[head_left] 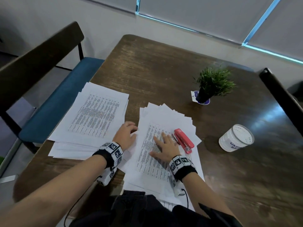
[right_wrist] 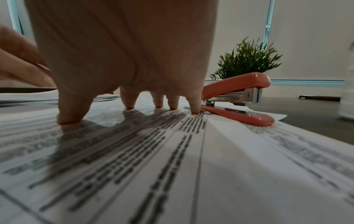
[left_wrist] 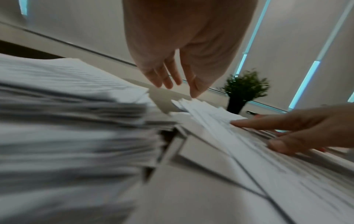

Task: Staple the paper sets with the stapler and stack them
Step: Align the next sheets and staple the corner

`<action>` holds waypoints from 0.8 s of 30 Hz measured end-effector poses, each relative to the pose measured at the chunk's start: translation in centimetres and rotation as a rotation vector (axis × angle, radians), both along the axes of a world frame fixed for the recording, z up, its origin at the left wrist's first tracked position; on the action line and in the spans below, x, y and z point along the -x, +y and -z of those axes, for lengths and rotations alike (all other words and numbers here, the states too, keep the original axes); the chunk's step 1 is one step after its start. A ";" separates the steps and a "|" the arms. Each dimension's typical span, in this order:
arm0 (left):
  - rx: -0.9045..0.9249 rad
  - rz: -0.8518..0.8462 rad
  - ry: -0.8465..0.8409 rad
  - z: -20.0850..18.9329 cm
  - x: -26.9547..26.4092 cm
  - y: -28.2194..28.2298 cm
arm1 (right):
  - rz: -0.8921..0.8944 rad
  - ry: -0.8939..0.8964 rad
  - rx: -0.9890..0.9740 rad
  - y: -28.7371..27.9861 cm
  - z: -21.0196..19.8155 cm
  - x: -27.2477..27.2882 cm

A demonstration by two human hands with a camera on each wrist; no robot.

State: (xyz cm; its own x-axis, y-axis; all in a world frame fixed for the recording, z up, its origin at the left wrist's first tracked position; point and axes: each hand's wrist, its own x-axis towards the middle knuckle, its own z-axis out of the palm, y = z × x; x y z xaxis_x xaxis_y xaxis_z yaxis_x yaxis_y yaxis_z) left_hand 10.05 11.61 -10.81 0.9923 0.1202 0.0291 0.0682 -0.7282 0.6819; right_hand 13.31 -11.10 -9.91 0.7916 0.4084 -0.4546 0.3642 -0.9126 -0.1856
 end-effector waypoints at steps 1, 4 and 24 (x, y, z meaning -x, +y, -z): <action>-0.011 0.041 0.064 0.2 -0.3 -1.0 | -0.007 -0.007 -0.016 -0.2 -0.1 0.5; -0.062 0.041 0.231 0.4 -0.7 -3.3 | -0.006 -0.010 -0.067 -1.0 -0.1 1.9; 0.099 -0.017 0.290 -1.2 1.0 -8.1 | 0.197 -0.087 -0.316 -5.1 -4.3 3.7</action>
